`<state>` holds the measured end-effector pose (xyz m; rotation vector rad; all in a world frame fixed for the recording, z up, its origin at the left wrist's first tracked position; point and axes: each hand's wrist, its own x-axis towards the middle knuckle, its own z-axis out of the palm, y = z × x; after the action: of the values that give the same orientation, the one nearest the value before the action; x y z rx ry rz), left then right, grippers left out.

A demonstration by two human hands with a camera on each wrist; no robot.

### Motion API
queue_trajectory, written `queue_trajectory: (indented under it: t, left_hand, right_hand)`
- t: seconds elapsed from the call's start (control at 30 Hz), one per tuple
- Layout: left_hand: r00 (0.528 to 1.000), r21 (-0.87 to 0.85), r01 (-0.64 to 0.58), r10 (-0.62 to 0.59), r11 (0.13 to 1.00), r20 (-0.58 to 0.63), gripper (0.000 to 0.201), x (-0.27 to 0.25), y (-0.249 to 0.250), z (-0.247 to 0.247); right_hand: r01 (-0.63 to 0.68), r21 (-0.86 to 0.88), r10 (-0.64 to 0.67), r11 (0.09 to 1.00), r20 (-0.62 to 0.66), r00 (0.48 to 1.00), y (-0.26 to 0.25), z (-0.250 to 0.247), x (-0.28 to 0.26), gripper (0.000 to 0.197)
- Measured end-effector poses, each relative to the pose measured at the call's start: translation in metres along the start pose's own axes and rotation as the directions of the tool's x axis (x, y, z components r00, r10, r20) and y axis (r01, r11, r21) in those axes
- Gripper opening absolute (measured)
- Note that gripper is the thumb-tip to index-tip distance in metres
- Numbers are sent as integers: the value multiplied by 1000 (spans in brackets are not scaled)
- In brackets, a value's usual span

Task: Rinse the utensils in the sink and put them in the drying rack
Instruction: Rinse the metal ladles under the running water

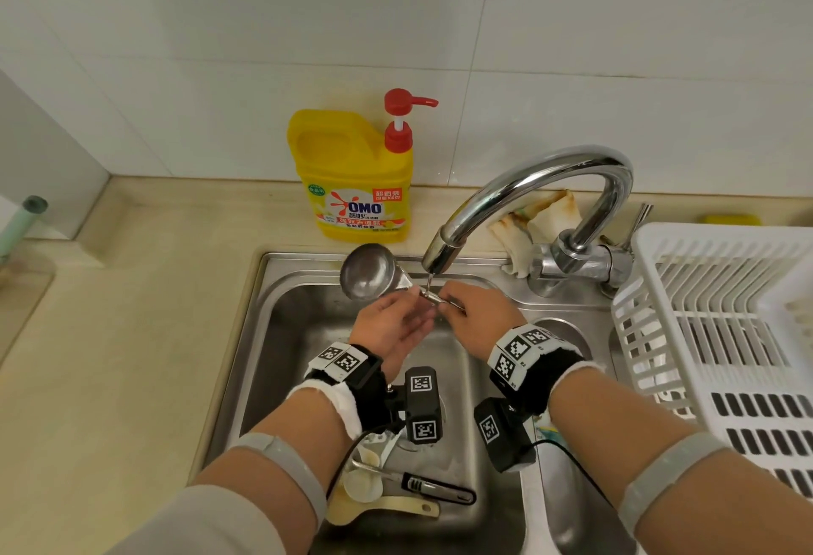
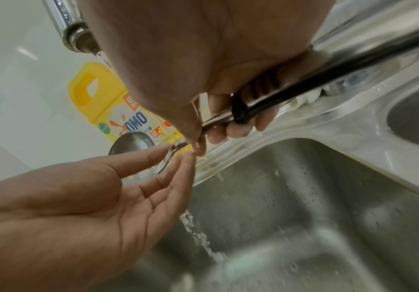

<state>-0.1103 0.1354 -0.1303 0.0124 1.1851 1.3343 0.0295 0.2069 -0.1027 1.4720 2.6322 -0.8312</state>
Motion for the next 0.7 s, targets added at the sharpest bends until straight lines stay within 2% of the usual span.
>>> queue_trajectory:
  t: [0.1, 0.2, 0.33, 0.43, 0.57, 0.7]
  left_hand:
    - [997, -68, -40, 35, 997, -72, 37, 3, 4, -9]
    - [990, -82, -93, 83, 992, -118, 37, 4, 10, -17]
    - [990, 77, -110, 116, 991, -75, 33, 1, 15, -15]
    - [991, 133, -102, 113, 986, -77, 31, -2, 17, -14]
    - [990, 178, -115, 129, 977, -64, 42, -12, 17, -14]
    - [994, 219, -107, 107, 970, 11, 41, -29, 14, -11]
  right_hand:
    - [-49, -29, 49, 998, -12, 999, 4, -4, -5, 19]
    - [-91, -69, 90, 993, -11, 996, 9, -9, -12, 22]
    - [-89, -118, 89, 989, -5, 996, 12, -14, -21, 20]
    - [-86, -155, 85, 984, -9, 996, 11, -18, -29, 16]
    - [-120, -206, 124, 971, 6, 992, 7, -29, -47, 20]
    - [-133, -395, 122, 909, -53, 991, 0, -44, -60, 23]
